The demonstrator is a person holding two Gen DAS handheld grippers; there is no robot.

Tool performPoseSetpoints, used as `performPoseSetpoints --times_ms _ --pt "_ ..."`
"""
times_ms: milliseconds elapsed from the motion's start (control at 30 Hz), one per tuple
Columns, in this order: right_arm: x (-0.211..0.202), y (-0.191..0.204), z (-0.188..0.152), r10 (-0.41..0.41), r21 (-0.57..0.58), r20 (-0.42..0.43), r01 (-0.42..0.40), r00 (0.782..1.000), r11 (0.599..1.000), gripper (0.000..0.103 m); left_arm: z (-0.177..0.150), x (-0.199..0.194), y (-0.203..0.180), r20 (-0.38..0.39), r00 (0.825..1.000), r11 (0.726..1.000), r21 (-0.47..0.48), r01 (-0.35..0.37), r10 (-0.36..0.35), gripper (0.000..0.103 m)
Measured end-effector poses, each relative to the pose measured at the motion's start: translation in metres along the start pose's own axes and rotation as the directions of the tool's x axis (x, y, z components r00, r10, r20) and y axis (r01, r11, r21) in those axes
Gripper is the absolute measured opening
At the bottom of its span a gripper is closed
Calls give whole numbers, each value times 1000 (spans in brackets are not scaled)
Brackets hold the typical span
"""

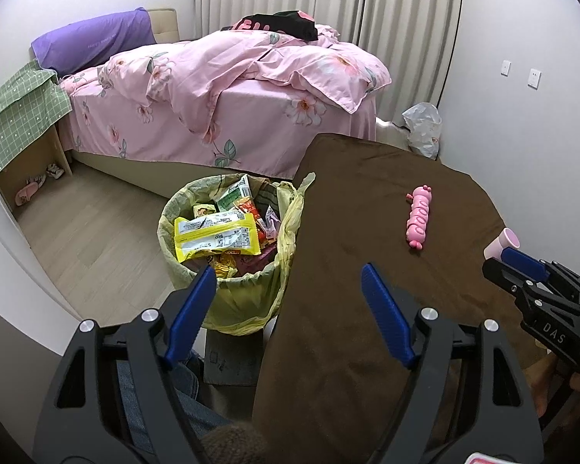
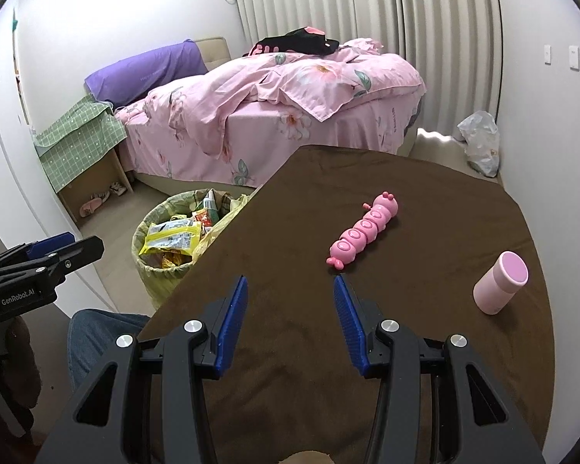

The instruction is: Collect trash

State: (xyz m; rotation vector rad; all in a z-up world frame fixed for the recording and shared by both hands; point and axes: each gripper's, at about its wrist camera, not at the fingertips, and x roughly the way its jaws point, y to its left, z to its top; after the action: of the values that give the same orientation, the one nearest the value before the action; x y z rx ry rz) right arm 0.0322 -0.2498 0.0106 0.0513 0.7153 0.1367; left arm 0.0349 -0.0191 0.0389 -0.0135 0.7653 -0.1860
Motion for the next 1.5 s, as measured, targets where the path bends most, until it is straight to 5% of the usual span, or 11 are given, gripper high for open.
performPoseSetpoints --times_ms 1500 --pt "-4 -3 7 7 8 12 -8 1000 1000 44 6 -3 -1 8 1000 1000 13 0 0 73"
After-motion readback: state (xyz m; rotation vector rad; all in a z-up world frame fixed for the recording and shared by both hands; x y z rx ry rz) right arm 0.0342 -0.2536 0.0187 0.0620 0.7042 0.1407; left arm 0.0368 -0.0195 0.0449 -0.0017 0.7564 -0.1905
